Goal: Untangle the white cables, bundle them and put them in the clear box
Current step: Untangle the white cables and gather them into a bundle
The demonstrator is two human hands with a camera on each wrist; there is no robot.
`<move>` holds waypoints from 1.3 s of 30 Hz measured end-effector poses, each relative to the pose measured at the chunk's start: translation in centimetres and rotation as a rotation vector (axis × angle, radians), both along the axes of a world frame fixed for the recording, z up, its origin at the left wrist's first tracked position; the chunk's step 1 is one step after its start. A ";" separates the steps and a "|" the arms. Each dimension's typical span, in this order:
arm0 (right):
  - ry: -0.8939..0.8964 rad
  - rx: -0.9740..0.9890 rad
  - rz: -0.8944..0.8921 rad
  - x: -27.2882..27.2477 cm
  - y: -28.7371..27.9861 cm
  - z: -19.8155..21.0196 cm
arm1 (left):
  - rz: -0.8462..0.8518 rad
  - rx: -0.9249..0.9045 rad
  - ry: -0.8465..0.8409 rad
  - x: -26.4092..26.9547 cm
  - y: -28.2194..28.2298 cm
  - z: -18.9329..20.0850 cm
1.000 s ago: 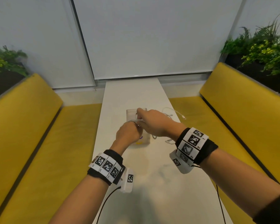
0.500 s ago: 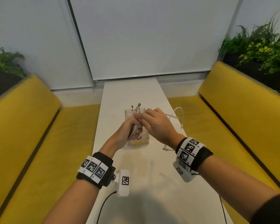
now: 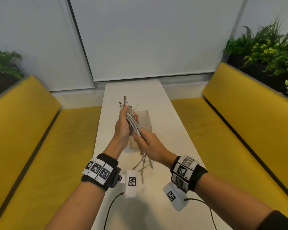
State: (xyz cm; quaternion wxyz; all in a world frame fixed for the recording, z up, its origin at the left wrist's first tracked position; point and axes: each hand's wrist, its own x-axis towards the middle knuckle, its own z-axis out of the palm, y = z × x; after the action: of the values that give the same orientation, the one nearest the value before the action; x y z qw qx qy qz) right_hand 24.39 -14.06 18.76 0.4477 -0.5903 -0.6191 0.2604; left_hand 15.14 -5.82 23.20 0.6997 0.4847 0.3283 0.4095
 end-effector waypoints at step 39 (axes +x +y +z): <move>-0.077 -1.052 0.522 8.1 1.9 5.7 | -1.158 -0.002 0.425 -2.1 -3.1 -1.3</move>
State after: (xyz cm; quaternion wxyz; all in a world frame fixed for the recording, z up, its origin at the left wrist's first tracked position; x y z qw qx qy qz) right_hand 32.45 -12.13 24.41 -0.0073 -0.5700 -0.5475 0.6126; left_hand 13.01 -8.88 21.87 0.7281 0.6546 0.1446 -0.1430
